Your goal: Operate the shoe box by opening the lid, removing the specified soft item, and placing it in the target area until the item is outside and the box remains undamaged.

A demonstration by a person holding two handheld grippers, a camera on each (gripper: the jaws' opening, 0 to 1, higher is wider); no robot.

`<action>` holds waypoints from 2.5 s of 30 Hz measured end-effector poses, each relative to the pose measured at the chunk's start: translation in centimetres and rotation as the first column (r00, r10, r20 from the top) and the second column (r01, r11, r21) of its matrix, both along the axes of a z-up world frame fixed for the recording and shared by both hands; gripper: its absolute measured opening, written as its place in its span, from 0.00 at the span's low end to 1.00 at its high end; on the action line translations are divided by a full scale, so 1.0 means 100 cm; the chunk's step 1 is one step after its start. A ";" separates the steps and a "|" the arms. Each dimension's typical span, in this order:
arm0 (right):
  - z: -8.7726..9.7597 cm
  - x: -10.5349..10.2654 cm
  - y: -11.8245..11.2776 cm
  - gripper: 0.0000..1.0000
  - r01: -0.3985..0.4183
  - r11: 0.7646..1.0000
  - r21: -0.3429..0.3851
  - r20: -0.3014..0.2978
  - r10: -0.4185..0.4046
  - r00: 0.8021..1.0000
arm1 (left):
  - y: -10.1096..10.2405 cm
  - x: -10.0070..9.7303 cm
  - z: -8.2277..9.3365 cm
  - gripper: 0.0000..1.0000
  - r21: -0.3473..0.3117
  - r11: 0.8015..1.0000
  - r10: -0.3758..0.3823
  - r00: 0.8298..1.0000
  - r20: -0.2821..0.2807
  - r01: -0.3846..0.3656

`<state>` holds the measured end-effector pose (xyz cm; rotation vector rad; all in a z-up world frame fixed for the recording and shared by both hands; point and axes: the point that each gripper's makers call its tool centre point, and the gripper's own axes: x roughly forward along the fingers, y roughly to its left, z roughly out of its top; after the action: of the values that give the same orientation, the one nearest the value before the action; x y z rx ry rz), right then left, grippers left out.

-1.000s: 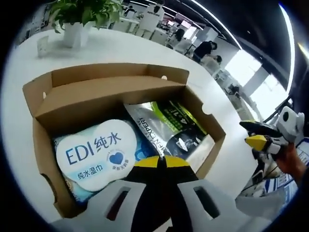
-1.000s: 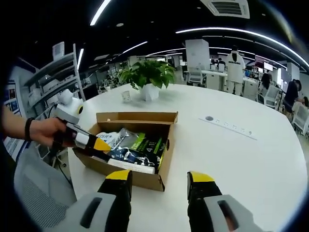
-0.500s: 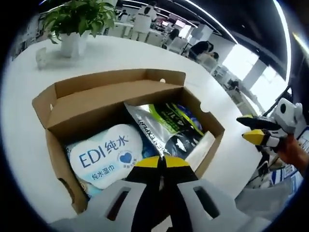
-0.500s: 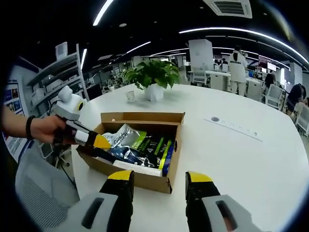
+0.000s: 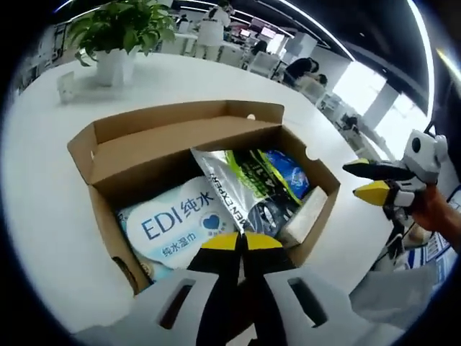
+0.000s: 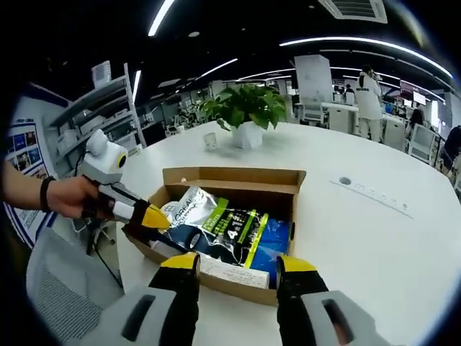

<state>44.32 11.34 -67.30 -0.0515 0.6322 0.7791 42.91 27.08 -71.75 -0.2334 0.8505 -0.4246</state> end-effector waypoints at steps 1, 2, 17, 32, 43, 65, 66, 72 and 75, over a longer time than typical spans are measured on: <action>-0.001 0.002 0.004 0.39 -0.005 1.000 0.000 -0.002 0.005 1.000 | 0.001 0.000 0.000 0.00 0.001 1.000 0.002 1.000 -0.001 -0.002; -0.003 0.003 0.010 0.39 -0.018 1.000 -0.004 -0.006 0.018 1.000 | 0.003 -0.001 -0.001 0.00 0.000 1.000 0.005 1.000 -0.002 -0.005; -0.033 0.024 0.055 0.39 -0.077 0.997 -0.017 -0.114 0.075 0.991 | 0.020 -0.004 -0.003 0.00 0.004 0.999 0.033 0.999 -0.012 -0.033; -0.061 0.040 0.067 0.41 -0.102 0.992 -0.078 -0.215 0.083 0.973 | 0.021 -0.005 -0.009 0.00 0.000 1.000 0.029 0.999 -0.031 -0.029; -0.076 0.044 0.073 0.40 -0.114 0.989 -0.092 -0.263 0.086 0.961 | 0.021 -0.004 -0.010 0.00 -0.007 0.999 0.032 0.999 -0.036 -0.032; -0.062 0.063 0.061 0.00 0.070 0.997 0.025 -0.253 -0.062 0.965 | 0.024 0.000 -0.004 0.00 -0.010 0.998 0.057 0.998 -0.032 -0.057; -0.060 0.064 0.062 0.00 0.073 0.997 0.031 -0.252 -0.063 0.966 | 0.025 0.001 -0.002 0.00 -0.012 0.998 0.060 0.998 -0.028 -0.060; -0.052 0.063 0.061 0.00 0.071 0.997 0.043 -0.241 -0.058 0.969 | 0.026 0.003 0.004 0.00 -0.007 0.998 0.057 0.998 -0.014 -0.057; -0.049 0.061 0.058 0.00 0.071 0.997 0.042 -0.236 -0.059 0.970 | 0.023 0.004 0.008 0.00 -0.010 0.999 0.052 0.999 -0.007 -0.052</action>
<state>50.39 17.18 -72.17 0.1083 0.8342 0.7427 43.27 29.40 -70.95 -0.2656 0.8469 -0.3795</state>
